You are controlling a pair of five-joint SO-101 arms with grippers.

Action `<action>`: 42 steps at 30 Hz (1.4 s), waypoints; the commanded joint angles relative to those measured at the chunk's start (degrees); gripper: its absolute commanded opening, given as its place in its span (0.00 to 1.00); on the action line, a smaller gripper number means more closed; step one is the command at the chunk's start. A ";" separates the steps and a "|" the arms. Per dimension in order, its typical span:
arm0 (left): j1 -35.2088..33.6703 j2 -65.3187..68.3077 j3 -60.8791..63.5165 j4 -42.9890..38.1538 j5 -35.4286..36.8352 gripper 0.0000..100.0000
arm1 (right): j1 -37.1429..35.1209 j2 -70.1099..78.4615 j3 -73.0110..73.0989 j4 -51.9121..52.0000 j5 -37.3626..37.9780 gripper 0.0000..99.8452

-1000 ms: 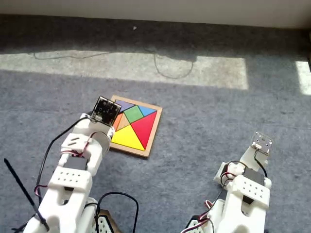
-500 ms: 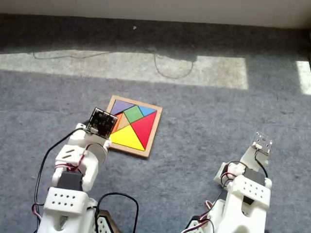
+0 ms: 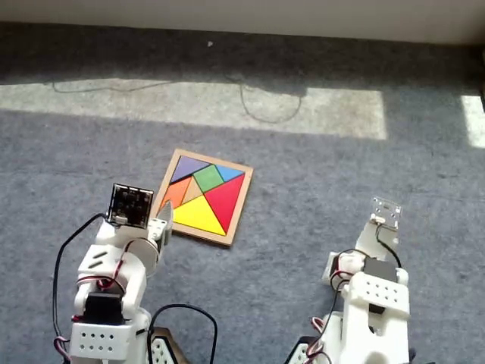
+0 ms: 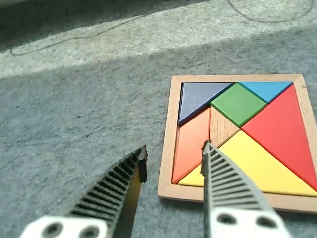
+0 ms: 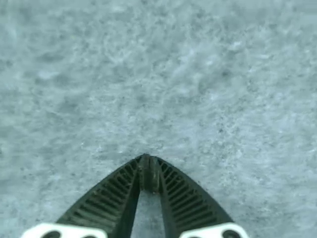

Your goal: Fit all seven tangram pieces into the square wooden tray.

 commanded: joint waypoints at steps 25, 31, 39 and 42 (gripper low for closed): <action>-8.13 -2.07 1.19 28.40 2.55 0.21 | -13.67 -0.48 9.36 -14.29 0.18 0.00; -7.69 -2.07 1.19 28.40 2.64 0.21 | -13.67 -0.48 9.36 -14.29 0.35 0.00; -7.69 -2.07 1.19 28.40 2.64 0.21 | -13.67 -0.48 9.36 -14.29 0.35 0.00; -7.69 -2.07 1.19 28.40 2.64 0.21 | -13.67 -0.48 9.36 -14.29 0.35 0.00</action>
